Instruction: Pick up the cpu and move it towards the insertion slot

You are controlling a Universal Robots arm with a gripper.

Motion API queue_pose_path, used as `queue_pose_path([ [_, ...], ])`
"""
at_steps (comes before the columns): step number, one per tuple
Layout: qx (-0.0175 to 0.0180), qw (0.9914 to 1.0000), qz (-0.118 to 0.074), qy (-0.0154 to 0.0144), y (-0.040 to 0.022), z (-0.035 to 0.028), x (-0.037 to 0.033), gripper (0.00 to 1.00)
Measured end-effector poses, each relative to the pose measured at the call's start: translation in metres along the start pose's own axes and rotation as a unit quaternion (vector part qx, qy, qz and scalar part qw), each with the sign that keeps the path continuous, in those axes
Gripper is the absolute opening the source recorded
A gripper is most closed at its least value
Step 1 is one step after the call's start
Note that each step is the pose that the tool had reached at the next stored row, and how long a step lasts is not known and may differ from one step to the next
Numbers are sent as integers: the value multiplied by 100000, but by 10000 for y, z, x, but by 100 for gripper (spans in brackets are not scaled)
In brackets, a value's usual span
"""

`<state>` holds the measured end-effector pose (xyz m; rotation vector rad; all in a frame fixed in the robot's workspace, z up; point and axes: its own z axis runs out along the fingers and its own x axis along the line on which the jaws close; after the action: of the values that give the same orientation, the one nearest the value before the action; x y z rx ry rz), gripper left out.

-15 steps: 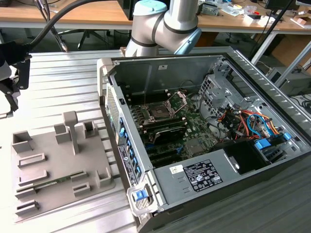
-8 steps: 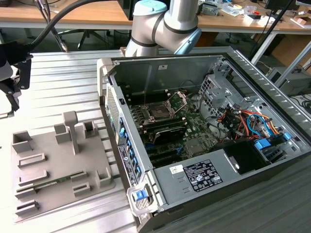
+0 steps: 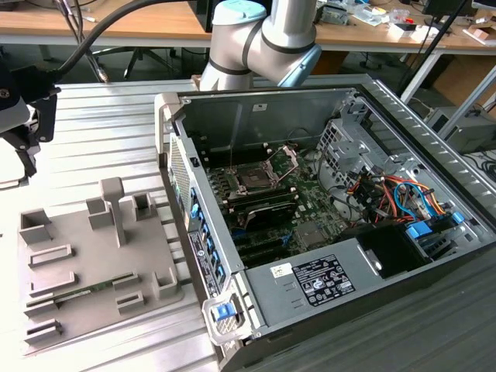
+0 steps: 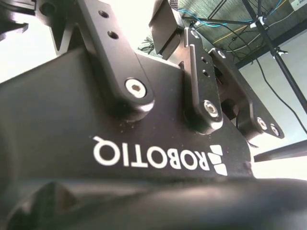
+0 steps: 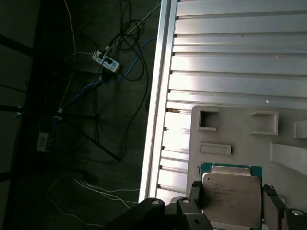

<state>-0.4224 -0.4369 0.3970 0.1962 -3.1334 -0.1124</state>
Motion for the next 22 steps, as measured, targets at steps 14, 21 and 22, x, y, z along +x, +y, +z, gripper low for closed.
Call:
queue_pose_path([
  [14, 1, 100000, -1, 3, -10, -1, -77, 55],
  [21, 2, 100000, -2, 7, -19, -1, -147, 55],
  [22, -2, 100000, -1, 3, -20, -1, -155, 55],
])
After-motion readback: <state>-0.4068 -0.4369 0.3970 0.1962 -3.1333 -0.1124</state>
